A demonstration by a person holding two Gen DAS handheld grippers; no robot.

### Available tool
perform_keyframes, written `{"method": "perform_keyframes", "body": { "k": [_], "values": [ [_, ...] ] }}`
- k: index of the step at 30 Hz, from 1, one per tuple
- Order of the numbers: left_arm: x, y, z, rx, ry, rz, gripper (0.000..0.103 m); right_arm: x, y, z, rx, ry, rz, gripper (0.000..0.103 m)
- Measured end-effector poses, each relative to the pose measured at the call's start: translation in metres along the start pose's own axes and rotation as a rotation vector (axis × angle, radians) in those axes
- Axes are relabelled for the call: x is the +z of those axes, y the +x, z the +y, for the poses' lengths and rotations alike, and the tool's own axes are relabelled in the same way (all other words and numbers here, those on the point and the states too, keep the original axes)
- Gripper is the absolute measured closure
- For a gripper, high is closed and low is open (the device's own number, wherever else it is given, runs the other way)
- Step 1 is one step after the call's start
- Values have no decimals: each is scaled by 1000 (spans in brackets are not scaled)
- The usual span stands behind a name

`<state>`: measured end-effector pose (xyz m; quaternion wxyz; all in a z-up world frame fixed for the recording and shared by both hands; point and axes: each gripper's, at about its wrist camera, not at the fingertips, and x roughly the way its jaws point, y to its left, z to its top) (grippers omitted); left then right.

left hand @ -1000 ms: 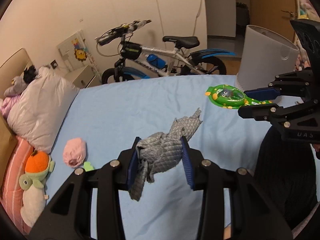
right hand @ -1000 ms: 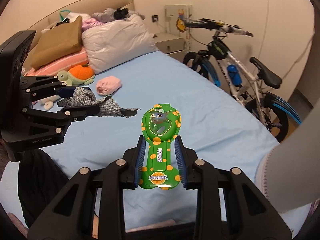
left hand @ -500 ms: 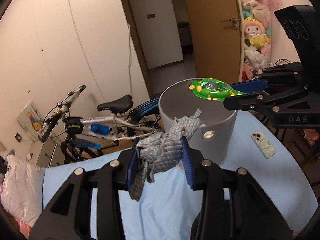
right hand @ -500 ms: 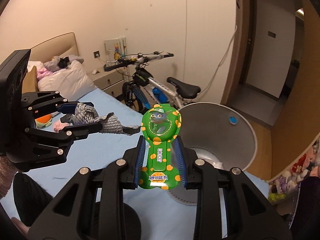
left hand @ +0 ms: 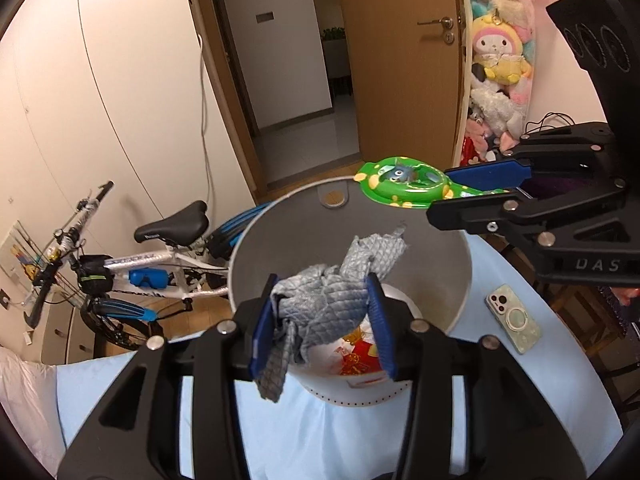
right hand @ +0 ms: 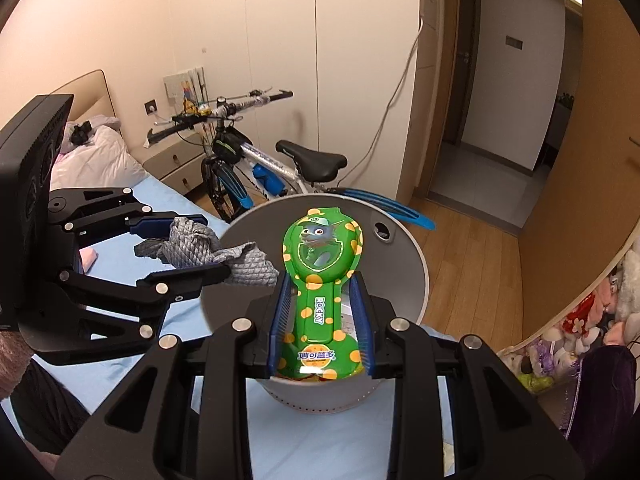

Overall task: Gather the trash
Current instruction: 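Open both tools to drop the comb and sock into the bin, then move both open tools back over the bed toward the pink cap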

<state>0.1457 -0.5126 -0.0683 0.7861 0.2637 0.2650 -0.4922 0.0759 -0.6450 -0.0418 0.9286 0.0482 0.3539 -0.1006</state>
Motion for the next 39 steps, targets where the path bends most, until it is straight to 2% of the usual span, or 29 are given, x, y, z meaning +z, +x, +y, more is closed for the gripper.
{"method": "perform_keyframes", "body": {
  "k": [1, 3, 4, 11, 13, 15, 18, 24, 29, 39],
  "values": [
    [-1, 5, 2, 0, -7, 8, 49, -1, 6, -5, -3, 10, 10, 73],
    [-5, 13, 3, -2, -15, 18, 36, 0, 20, -12, 2, 35, 37, 65],
    [-8, 16, 5, -1, -15, 22, 35, -1, 26, -15, 1, 47, 43, 64],
    [-23, 16, 10, 24, -39, 25, 32, -3, 39, -8, -6, 40, 60, 62],
    [-30, 7, 14, 36, -64, 14, 32, -2, 37, 0, -15, 26, 49, 59],
    [-39, -5, 17, 57, -82, 1, 32, -1, 34, 10, -18, 13, 31, 52],
    [-54, -22, 23, 95, -106, -10, 31, 1, 31, 28, -10, -10, 13, 52],
    [-87, -63, 46, 164, -178, -20, 31, 1, 28, 80, 43, -62, 7, 52],
    [-127, -102, 75, 251, -255, -19, 31, 2, 31, 135, 94, -116, -1, 49],
    [-235, -172, 138, 522, -441, 54, 29, -4, 52, 275, 274, -246, 14, 45]
  ]
}}
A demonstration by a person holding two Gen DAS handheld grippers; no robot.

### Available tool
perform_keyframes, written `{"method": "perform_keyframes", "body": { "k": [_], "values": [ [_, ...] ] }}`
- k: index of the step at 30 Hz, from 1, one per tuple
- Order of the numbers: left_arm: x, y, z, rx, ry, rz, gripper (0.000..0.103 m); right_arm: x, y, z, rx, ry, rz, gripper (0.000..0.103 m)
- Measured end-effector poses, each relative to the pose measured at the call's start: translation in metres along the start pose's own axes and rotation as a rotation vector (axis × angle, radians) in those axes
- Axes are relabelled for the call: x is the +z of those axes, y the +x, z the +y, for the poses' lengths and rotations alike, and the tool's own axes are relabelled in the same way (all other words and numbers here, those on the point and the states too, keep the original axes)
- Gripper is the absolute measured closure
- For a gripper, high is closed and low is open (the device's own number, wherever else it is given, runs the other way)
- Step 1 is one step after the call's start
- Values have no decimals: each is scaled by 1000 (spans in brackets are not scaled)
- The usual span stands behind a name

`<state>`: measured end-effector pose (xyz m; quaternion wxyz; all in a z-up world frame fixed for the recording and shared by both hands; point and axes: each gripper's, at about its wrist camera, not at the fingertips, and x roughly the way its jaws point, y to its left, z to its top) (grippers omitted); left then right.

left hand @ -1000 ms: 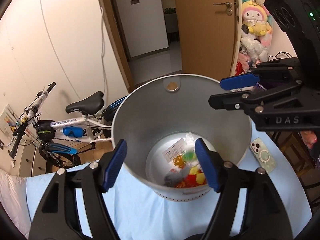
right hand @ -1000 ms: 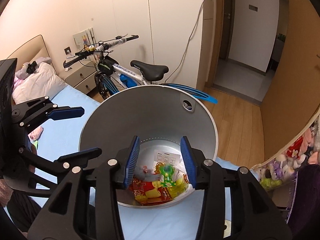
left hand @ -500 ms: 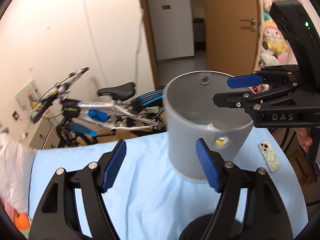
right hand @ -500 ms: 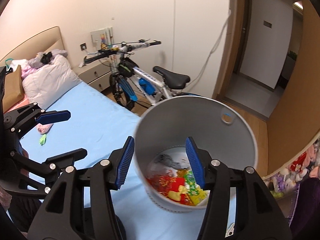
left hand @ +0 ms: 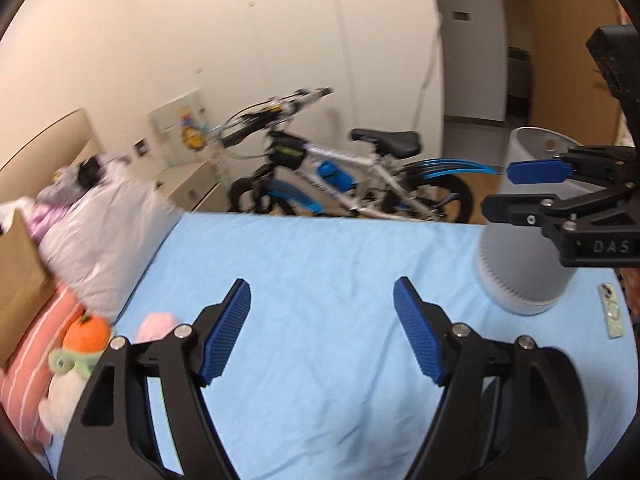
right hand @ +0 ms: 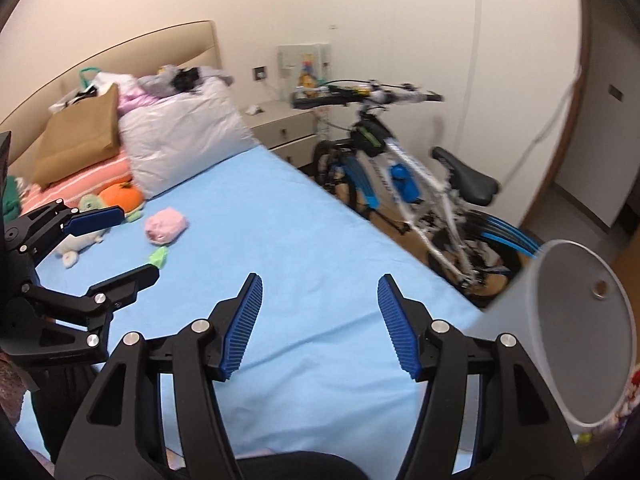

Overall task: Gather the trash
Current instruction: 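Move both open tools back over the bed toward the pink cap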

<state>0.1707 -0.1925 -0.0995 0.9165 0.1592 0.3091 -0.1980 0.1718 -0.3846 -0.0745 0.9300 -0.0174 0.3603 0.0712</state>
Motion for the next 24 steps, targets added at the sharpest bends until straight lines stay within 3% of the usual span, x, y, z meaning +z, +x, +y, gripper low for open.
{"method": "perform_keyframes", "body": {
  "k": [15, 24],
  "values": [
    [-108, 6, 174, 284, -199, 107, 28, 13, 109, 191, 225, -146, 71, 44],
    [-168, 44, 255, 311, -271, 176, 28, 7, 189, 278, 285, -200, 128, 44]
  ]
}}
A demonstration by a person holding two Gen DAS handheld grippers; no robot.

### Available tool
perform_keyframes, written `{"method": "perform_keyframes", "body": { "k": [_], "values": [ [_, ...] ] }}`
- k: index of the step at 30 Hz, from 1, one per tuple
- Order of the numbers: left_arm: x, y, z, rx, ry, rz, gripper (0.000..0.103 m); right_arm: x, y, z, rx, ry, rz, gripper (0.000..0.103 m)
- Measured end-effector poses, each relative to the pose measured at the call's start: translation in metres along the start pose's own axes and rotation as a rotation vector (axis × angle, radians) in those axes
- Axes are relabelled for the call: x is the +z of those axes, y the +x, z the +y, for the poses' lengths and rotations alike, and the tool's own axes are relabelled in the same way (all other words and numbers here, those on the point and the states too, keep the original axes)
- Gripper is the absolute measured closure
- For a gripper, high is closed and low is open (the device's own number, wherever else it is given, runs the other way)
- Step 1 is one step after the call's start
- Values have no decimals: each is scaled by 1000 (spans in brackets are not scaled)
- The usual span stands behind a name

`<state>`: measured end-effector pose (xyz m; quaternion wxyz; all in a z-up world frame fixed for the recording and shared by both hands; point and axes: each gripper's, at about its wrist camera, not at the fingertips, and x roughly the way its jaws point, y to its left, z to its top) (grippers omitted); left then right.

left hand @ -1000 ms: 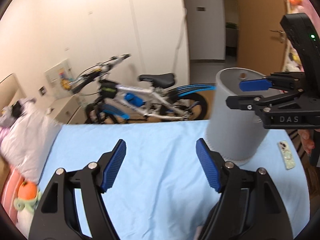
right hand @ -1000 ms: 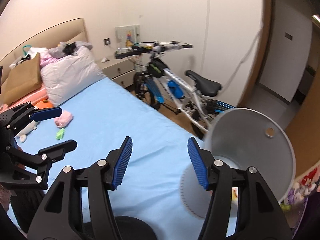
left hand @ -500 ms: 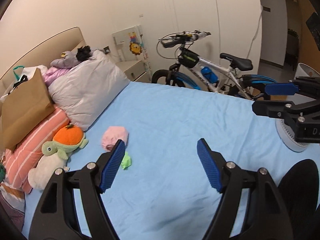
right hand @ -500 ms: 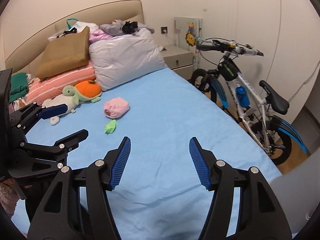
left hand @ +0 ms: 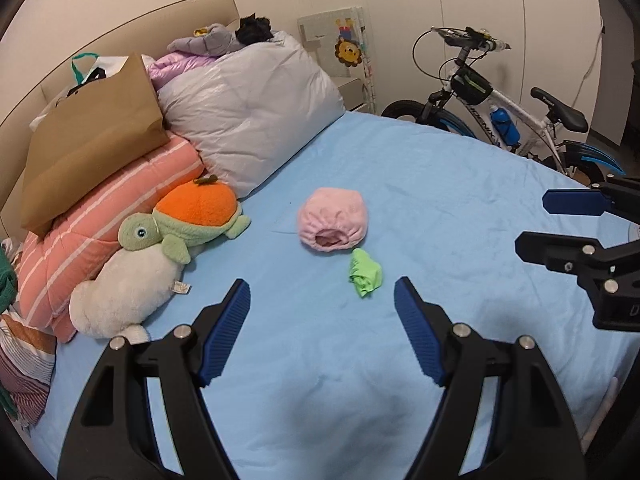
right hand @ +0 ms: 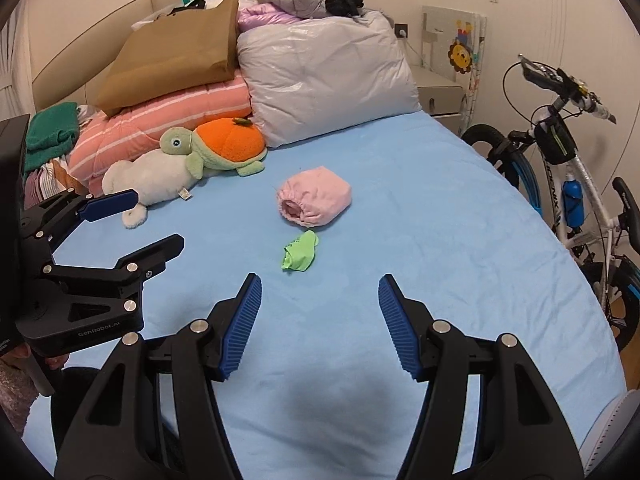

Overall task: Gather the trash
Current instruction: 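Move both open tools back over the bed toward the pink cap, then grasp the green sock with the right tool while the left tool grasps the pink cloth cap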

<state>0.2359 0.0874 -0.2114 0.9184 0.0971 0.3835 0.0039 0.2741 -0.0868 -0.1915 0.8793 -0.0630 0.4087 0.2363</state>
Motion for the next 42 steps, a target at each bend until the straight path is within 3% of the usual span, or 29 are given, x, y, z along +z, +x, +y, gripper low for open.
{"method": "perform_keyframes", "body": {
  "k": [11, 19, 22, 24, 25, 30, 42],
  "values": [
    [-17, 108, 46, -16, -40, 100, 29, 11, 137, 40, -14, -36, 87, 45],
    [-21, 167, 66, -35, -41, 129, 29, 9, 202, 36, -29, -1, 135, 45],
    [-20, 179, 66, -44, -37, 131, 29, 4, 220, 34, -29, -11, 166, 55],
    [-18, 186, 64, -52, -32, 131, 29, -1, 230, 34, -19, -28, 193, 74],
    [-17, 190, 63, -55, -27, 130, 29, -2, 233, 33, -9, -33, 198, 79],
    [-3, 201, 50, -74, -1, 108, 29, 0, 230, 32, -25, -62, 161, 82],
    [30, 234, 24, -104, 9, 89, 29, 31, 220, -26, -111, 2, 90, 83]
  ]
}}
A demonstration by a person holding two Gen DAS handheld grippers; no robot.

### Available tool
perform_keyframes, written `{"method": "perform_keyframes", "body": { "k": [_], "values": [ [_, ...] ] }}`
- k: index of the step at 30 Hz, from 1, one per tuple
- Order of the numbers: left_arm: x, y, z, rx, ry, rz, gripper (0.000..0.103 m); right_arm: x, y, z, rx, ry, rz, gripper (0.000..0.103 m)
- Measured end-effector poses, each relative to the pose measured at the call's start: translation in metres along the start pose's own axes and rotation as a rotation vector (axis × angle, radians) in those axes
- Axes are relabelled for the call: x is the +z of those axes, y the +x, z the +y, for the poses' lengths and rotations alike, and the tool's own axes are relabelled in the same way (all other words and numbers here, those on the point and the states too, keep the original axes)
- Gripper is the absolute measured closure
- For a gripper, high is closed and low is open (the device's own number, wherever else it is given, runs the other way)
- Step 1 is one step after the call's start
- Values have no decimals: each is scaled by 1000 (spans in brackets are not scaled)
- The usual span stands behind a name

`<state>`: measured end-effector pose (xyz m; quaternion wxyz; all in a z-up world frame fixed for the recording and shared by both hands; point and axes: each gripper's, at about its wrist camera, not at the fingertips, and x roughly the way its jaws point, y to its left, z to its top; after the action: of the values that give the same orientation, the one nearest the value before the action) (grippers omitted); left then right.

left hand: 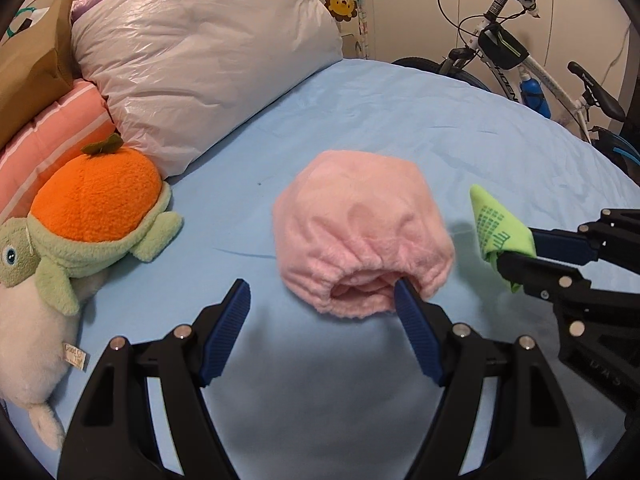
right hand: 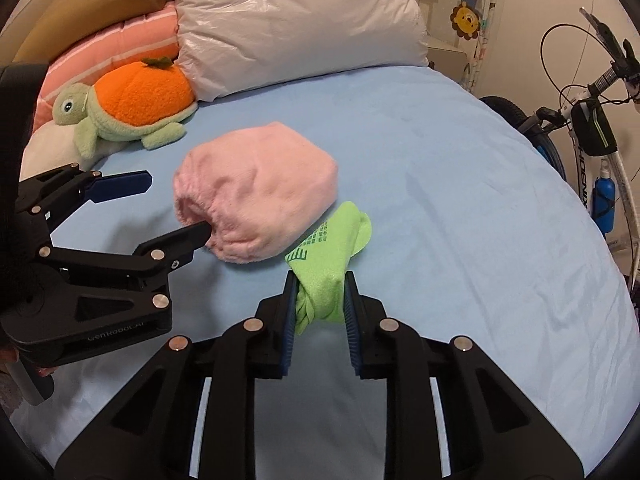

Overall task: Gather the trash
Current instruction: 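Grasp the green sock with the right tool while the left tool grasps the pink cloth cap, then carry the green sock and pink cap over the grey bin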

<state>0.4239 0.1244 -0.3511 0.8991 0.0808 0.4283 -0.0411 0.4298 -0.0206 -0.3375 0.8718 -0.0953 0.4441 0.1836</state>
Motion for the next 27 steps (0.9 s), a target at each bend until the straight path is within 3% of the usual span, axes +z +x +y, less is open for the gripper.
{"method": "perform_keyframes", "body": {
  "k": [4, 7, 9, 12, 17, 27],
  "values": [
    [4, 11, -4, 10, -1, 5, 30, 6, 4, -10, 4, 2, 0, 83],
    [7, 19, -5, -18, -3, 17, 51, 7, 5, -14, 4, -3, -3, 83],
    [8, 22, -6, -33, -7, 19, 72, 8, 6, -16, 5, -2, -4, 83],
    [10, 23, -7, -47, -19, 11, 85, 9, 6, -18, 5, 3, -7, 83],
    [11, 11, -3, -79, -50, -6, 90, 9, 0, -20, 4, 6, -14, 83],
    [-9, -49, -3, -44, -47, -21, 90, 8, -30, -8, 14, -2, -34, 83]
  ]
}}
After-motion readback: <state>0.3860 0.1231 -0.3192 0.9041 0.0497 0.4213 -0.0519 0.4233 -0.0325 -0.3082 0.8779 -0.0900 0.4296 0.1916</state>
